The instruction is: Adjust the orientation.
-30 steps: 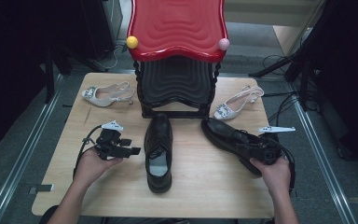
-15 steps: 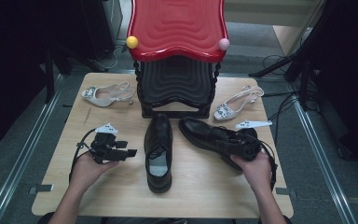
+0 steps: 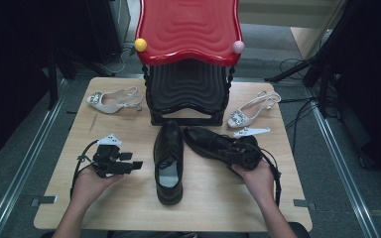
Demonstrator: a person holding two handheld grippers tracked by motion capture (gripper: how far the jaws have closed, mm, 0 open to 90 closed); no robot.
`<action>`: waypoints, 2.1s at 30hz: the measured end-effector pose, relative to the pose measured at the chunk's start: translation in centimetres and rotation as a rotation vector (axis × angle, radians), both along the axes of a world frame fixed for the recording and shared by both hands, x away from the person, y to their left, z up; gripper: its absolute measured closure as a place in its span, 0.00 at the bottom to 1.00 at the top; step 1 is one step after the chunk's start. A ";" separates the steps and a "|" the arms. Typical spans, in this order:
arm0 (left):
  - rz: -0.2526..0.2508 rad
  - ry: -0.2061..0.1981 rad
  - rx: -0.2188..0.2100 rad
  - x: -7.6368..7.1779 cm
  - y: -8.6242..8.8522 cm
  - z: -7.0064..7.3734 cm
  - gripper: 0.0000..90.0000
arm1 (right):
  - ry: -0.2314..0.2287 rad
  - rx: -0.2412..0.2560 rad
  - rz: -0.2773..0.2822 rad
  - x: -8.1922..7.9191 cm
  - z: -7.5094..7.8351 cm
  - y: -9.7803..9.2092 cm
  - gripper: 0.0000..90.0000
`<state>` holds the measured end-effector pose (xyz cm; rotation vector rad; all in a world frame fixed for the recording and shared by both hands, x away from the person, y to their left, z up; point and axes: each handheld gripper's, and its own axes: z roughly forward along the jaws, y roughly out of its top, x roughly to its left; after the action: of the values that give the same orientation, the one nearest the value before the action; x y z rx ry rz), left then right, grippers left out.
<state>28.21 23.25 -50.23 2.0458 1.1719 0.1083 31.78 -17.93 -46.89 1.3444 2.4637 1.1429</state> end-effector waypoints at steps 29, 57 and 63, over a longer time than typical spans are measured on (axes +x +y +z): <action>-0.034 0.016 0.003 1.1 -1.2 -0.2 0.42 | -0.067 0.025 -0.112 -0.2 1.9 -8.3 1.00; -0.043 0.018 -0.002 1.3 -1.7 -0.4 0.42 | 0.035 0.021 -0.041 0.8 -0.8 -9.1 1.00; -0.052 0.021 0.008 1.6 -2.0 -0.4 0.42 | 0.034 0.011 0.013 0.2 -0.9 -7.6 1.00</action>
<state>29.80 21.22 -50.61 2.0876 1.1323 0.0661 31.97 -25.56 -47.81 1.3646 2.4969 1.1469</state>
